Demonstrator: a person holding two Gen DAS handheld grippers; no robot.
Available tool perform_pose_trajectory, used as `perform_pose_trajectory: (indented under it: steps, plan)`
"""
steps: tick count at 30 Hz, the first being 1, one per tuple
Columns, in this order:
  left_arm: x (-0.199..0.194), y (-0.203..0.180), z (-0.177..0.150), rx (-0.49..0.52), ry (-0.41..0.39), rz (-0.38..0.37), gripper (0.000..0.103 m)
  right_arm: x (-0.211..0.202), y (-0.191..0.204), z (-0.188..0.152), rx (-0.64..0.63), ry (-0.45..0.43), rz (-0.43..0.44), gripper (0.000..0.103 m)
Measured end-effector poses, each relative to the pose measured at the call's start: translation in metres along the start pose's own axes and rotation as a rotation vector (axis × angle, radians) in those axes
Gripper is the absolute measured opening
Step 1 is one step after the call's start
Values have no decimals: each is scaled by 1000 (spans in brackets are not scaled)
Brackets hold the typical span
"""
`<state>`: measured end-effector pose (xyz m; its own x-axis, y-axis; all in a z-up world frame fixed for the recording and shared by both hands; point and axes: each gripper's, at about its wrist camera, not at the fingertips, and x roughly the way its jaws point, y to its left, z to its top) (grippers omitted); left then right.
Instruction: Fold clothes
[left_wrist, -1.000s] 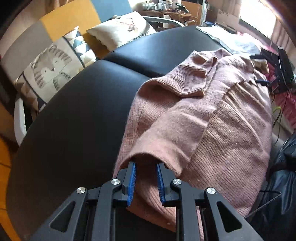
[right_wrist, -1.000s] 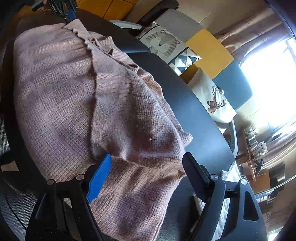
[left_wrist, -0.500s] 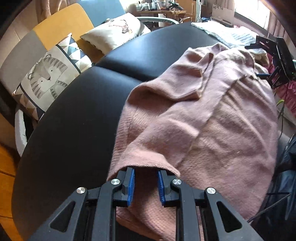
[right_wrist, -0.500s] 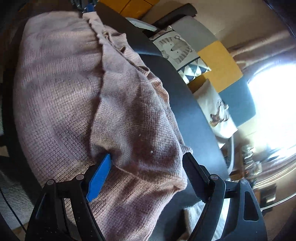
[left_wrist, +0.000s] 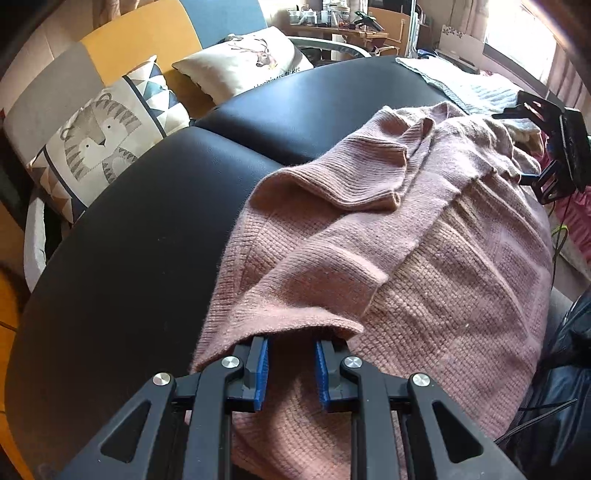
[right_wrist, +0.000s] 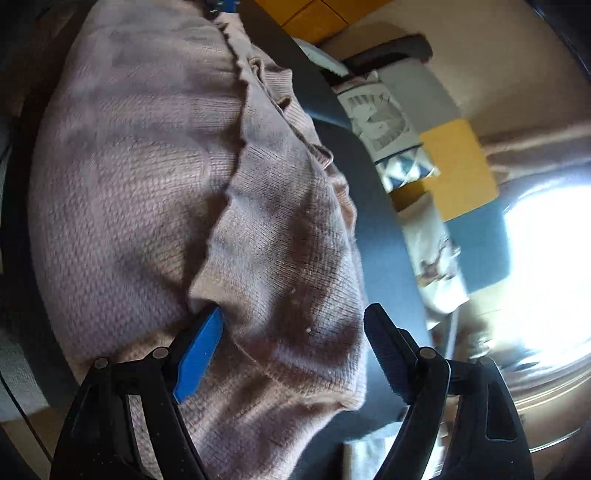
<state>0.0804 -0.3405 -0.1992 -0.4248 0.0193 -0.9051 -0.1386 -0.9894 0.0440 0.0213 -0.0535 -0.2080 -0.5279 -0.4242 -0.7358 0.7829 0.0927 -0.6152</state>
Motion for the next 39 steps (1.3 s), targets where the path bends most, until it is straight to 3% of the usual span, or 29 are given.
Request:
perform_pose_trajectory:
  steps: [1,2,4,7,13,19,27,29,37,39]
  plan:
    - [0,-1,-1,-6,-5,-2,17,2,-6,1,38,14,47,59]
    - [1,-2,-1,-13,-10,-4,17,5,-12,1,89,29,95,33]
    - [0,-3,-4,-33,-21,-8,13,6,-22,-1,170,44,147,8]
    - [-11,-4,-11,-72,-63,-35,8,-2,-36,-5,290,27,175,5]
    - [-58,6,-29,-192,-210,-82,7,-51,-82,-14,572,-120,134,5]
    - [-103,34,-41,-340,-373,-78,7,-51,-116,-11,687,-185,103,5]
    - [-73,19,-30,-199,-238,9,9,-50,-114,-7,686,-191,73,5]
    - [-67,11,-28,-157,-218,39,21,-59,-113,-11,700,-199,55,5]
    - [-45,-23,-20,13,-137,159,28,-102,-120,-3,736,-309,-46,5]
    - [-48,-17,-21,-21,-148,180,29,-102,-126,-1,746,-324,-70,5]
